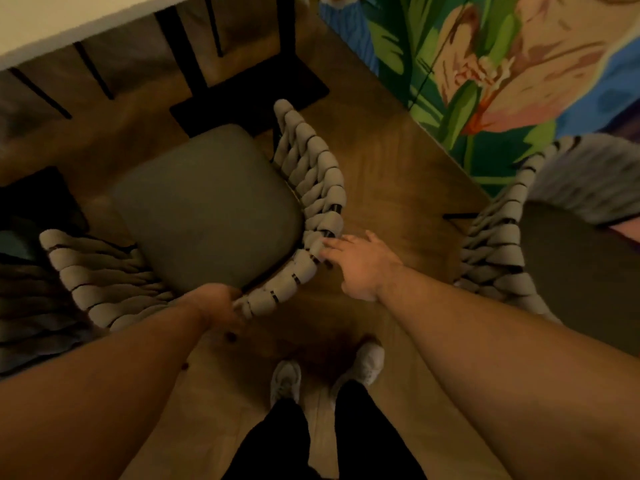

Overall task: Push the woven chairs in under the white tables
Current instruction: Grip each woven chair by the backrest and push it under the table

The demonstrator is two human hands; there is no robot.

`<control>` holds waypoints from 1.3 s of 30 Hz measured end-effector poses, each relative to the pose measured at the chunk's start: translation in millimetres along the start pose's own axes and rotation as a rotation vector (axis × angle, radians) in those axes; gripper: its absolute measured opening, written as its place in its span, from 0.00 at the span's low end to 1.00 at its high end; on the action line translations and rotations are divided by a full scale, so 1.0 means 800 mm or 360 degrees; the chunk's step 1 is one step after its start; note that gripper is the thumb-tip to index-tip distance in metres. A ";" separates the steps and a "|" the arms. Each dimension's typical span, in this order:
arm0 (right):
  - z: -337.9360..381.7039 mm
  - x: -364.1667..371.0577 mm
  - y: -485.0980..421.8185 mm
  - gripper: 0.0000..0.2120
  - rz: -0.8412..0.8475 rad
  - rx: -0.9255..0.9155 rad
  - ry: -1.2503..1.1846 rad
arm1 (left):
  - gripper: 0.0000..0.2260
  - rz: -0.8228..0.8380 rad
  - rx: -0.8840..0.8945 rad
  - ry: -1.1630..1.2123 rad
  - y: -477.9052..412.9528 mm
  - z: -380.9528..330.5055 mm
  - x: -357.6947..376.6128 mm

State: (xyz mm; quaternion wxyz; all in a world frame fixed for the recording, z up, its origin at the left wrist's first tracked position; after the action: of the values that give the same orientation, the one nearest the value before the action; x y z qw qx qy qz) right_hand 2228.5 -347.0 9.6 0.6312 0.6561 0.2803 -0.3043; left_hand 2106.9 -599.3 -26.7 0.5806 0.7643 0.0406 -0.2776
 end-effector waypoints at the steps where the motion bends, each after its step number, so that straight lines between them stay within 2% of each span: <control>1: -0.011 0.003 0.012 0.38 -0.0021 0.0093 -0.0043 | 0.34 -0.0065 0.0044 0.0049 0.002 -0.017 -0.010; 4: -0.065 0.024 0.059 0.33 -0.0134 0.0469 -0.0183 | 0.53 -0.0263 0.0271 0.0045 0.005 -0.087 -0.041; 9: -0.193 0.096 0.163 0.32 -0.0336 0.1085 -0.0510 | 0.52 -0.0403 0.0791 -0.0469 -0.006 -0.256 -0.061; 13: -0.270 0.172 0.224 0.36 -0.0314 0.1351 -0.0794 | 0.53 -0.0438 0.1045 -0.0785 -0.021 -0.399 -0.043; 17: -0.334 0.255 0.262 0.41 -0.0280 0.1433 -0.0998 | 0.53 -0.0489 0.1229 -0.1079 -0.038 -0.548 0.000; 20: -0.354 0.309 0.260 0.45 0.0018 0.1206 -0.1306 | 0.52 -0.0493 0.1329 -0.1215 -0.049 -0.634 0.031; 22: -0.350 0.335 0.251 0.42 0.0211 0.1023 -0.1429 | 0.50 -0.0488 0.1393 -0.1336 -0.060 -0.678 0.052; 24: -0.351 0.350 0.245 0.35 0.0207 0.1039 -0.1389 | 0.48 -0.0437 0.1416 -0.1480 -0.077 -0.714 0.069; 28: -0.357 0.362 0.238 0.19 0.0128 0.1163 -0.1266 | 0.45 -0.0374 0.1340 -0.1888 -0.119 -0.766 0.092; 32: -0.354 0.360 0.243 0.13 0.0063 0.1231 -0.1260 | 0.30 -0.0378 0.1309 -0.2397 -0.145 -0.787 0.104; 36: -0.355 0.358 0.245 0.10 0.0058 0.1229 -0.1274 | 0.21 -0.0290 0.1412 -0.2432 -0.147 -0.790 0.096; 39: -0.357 0.358 0.245 0.14 0.0076 0.1180 -0.1274 | 0.14 -0.0273 0.1446 -0.2382 -0.146 -0.792 0.094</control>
State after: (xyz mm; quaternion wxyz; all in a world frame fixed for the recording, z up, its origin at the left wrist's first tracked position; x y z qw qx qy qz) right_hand 2577.4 -75.5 -72.0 0.4217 0.6738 -0.1228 -0.5943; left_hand 2364.1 -4.6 -54.4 0.0718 0.5331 -0.4078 -0.7378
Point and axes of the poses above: each hand's wrist, its own y-axis away from the middle knuckle, its own x-axis out of the palm, z = x × y, the point moved 4 cm from there along -y, towards the middle knuckle, and after that the axes turned 11 degrees about y, right-handed, at the moved point
